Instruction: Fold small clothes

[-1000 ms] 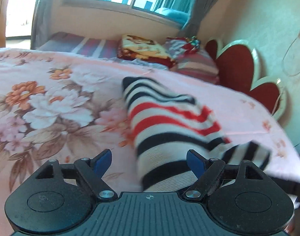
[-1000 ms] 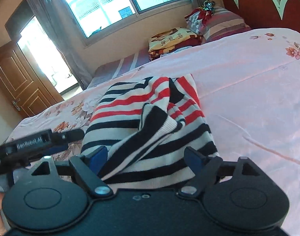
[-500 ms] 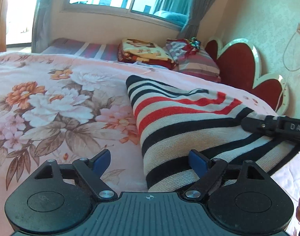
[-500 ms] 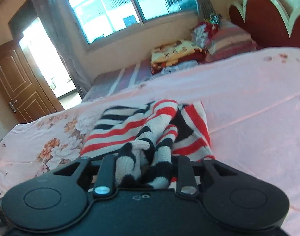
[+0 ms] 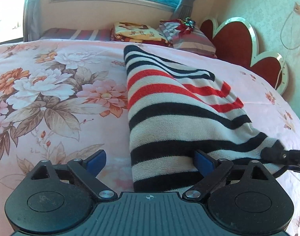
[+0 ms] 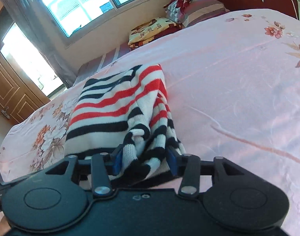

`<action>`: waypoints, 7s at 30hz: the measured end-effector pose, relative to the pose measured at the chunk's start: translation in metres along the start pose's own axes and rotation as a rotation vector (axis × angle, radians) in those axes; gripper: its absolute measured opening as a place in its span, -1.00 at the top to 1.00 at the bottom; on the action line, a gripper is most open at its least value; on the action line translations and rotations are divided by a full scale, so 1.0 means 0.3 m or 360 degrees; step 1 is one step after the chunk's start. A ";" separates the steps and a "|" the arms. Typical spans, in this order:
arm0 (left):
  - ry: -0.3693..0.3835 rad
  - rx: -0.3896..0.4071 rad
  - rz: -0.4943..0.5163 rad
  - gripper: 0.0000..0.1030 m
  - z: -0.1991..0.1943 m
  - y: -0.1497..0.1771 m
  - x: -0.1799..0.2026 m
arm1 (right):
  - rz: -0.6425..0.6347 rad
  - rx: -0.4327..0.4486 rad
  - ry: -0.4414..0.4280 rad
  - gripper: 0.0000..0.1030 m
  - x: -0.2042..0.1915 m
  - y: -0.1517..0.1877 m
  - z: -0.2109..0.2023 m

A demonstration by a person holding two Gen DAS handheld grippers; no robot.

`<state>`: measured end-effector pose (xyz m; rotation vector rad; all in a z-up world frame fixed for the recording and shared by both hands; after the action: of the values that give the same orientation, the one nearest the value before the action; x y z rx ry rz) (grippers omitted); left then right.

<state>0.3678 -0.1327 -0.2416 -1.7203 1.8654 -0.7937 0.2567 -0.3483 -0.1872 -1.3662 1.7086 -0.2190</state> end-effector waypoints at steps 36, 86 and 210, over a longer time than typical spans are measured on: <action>-0.0103 0.0061 -0.0269 -1.00 0.263 -0.200 0.034 | -0.0572 0.0228 0.0296 0.52 -0.021 -0.312 0.447; -0.0032 -0.0057 -0.0198 -1.00 0.081 -0.012 0.019 | -0.0528 0.0067 0.0324 0.48 -0.050 -0.022 0.109; 0.0143 -0.0112 -0.0236 -0.17 0.056 -0.220 0.080 | 0.0077 -0.0070 -0.0348 0.35 -0.083 -0.197 0.233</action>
<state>0.4244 -0.1608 -0.2066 -1.9140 1.8607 -0.8848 0.3475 -0.3227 -0.1771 -1.3272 1.5693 -0.0038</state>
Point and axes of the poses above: each gripper's, at about its wrist camera, not at the fingertips, and z roughly the way its jaws point, x to its right, y to its underside, the point moved 10 cm from there along z, roughly the way its jaws point, and after that the axes turned 15 degrees about -y, right-handed, at the moved point
